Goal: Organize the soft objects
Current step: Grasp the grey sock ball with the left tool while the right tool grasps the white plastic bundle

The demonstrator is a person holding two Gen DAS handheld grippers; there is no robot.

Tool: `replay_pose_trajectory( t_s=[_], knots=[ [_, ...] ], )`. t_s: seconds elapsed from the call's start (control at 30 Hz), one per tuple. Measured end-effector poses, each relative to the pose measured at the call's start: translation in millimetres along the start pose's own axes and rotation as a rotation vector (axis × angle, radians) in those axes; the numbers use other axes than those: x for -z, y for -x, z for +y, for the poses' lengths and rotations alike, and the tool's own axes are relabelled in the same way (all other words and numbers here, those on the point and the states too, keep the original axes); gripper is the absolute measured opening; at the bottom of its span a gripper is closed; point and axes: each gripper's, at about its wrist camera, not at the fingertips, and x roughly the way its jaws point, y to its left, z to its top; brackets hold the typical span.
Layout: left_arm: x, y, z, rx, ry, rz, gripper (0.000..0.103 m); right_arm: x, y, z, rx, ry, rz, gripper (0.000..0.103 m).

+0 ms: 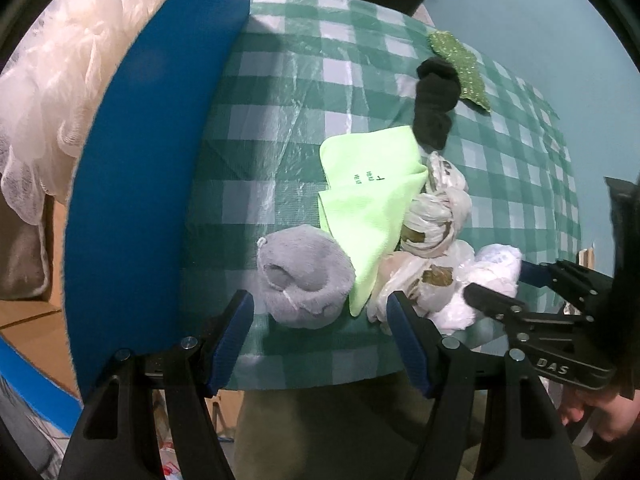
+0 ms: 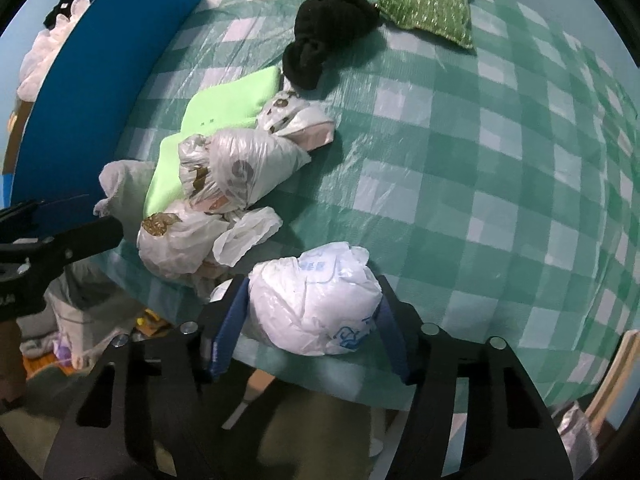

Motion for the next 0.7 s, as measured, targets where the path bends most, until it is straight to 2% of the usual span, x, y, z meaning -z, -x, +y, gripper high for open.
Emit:
replay_pose_trajectory(
  t_s=[0.33,0.4,0.43,0.47,0.5,0.57,0.7],
  knots=[
    [-3,-11,1,-0.046,0.002,-0.015,0.069,-10,18,-31,0.045,-0.01,-0.052,0.057],
    [-3,-13,1,-0.055,-0.007,-0.012,0.059,-12,20,-38,0.049,-0.015,-0.058,0.057],
    [-3,-13,1,-0.058,-0.01,-0.009,0.048,-13,22,-40,0.049,-0.018,-0.06,0.057],
    [-3,-14,1,-0.064,-0.013,-0.005,0.042,-14,23,-43,0.05,-0.021,-0.061,0.057],
    [-3,-14,2,-0.062,-0.015,-0.004,0.04,-15,23,-46,0.05,-0.025,-0.061,0.057],
    [-3,-12,5,-0.057,-0.015,-0.013,0.027,-16,24,-50,0.048,-0.032,-0.062,0.057],
    [-2,-8,2,-0.091,-0.048,-0.032,0.019,-13,34,-39,0.047,-0.034,-0.071,0.057]
  ],
)
